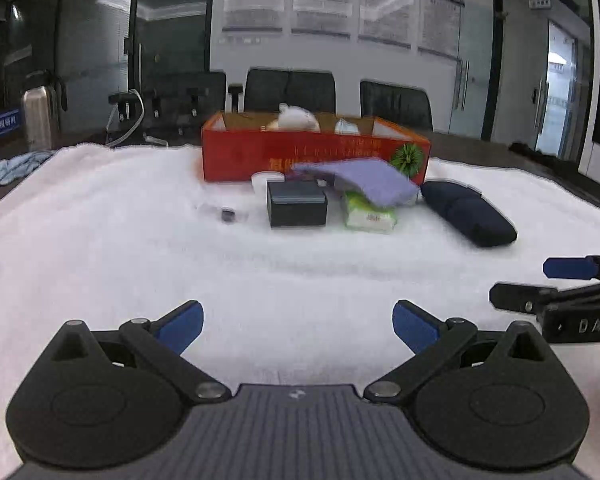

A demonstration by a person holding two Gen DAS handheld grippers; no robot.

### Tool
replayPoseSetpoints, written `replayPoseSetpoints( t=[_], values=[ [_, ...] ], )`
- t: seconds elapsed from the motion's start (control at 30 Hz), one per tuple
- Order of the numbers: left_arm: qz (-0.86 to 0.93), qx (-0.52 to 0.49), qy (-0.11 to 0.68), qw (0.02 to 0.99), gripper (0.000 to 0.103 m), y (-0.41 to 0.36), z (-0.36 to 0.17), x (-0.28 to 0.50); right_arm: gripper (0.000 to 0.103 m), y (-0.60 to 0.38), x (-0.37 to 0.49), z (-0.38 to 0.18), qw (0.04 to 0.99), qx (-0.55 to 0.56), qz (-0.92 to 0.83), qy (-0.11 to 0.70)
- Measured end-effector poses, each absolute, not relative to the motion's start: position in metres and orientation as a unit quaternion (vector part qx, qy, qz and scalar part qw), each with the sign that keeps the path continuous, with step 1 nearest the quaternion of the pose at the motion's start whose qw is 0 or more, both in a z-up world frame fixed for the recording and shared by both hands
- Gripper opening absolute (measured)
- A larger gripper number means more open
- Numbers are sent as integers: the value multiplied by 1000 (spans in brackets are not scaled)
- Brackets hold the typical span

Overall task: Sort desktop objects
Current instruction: 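Move both tools back over the remaining items on the towel, then grasp the black charger with left tool while right grasps green tissue pack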

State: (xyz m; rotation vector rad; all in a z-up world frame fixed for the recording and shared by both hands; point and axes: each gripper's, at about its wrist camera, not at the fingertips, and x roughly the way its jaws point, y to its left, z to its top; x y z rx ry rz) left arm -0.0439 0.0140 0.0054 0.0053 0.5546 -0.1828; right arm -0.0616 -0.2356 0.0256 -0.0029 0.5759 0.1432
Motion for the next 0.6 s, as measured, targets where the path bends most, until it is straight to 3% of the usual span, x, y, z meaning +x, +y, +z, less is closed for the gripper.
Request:
replayPoseSetpoints(
  t=[0.17, 0.4, 0.6],
  values=[
    [-83, -5, 270, 959, 103, 16, 5, -47, 90, -245, -61, 23, 956, 29, 59, 284],
    [-107, 36, 263, 958, 103, 16, 37, -40, 89, -237, -55, 45, 939, -18, 147, 311],
    [-127, 34, 265, 955, 103, 3, 58, 43, 80, -223, 9, 65, 932, -16, 185, 312]
  ],
)
